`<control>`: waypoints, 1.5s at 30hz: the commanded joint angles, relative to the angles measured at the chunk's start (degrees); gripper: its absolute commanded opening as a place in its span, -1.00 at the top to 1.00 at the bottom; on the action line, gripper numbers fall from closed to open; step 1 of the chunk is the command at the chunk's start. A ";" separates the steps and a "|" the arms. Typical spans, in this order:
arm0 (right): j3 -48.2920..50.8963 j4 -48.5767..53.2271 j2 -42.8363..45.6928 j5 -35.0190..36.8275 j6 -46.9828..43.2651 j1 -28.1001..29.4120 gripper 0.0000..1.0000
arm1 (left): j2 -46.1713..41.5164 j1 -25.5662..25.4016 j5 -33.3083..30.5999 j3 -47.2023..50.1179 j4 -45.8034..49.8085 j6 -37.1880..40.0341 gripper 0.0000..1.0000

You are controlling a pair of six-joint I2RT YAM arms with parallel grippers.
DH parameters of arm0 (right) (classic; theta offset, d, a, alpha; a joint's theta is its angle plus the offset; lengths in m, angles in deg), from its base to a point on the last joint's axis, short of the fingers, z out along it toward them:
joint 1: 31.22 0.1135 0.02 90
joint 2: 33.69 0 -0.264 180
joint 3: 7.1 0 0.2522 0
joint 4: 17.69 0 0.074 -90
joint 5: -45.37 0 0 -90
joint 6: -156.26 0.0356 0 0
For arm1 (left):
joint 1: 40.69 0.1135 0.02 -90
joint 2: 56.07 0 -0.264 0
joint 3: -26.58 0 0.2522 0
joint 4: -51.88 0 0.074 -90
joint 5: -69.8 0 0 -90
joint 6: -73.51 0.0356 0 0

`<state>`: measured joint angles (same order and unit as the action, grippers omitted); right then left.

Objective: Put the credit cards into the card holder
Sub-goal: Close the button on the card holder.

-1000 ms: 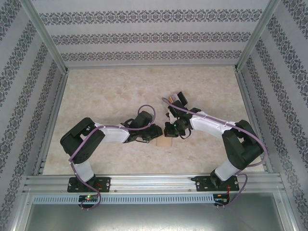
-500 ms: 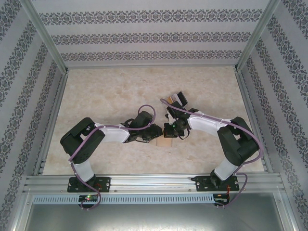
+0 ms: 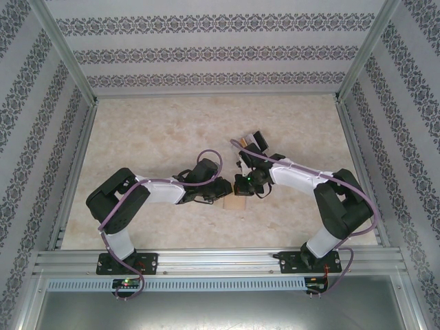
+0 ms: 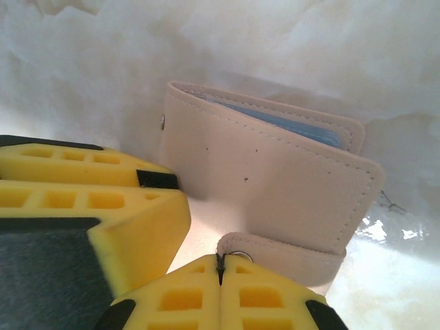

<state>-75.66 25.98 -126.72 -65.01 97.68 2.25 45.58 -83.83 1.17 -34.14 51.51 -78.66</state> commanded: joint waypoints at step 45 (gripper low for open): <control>-5.06 6.93 -6.03 2.75 -0.33 1.44 1.00 | 1.71 -0.81 1.72 -1.87 0.10 0.73 0.55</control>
<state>-80.38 32.69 -131.58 -63.48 96.47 2.69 46.49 -83.83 2.02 -35.35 51.99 -78.25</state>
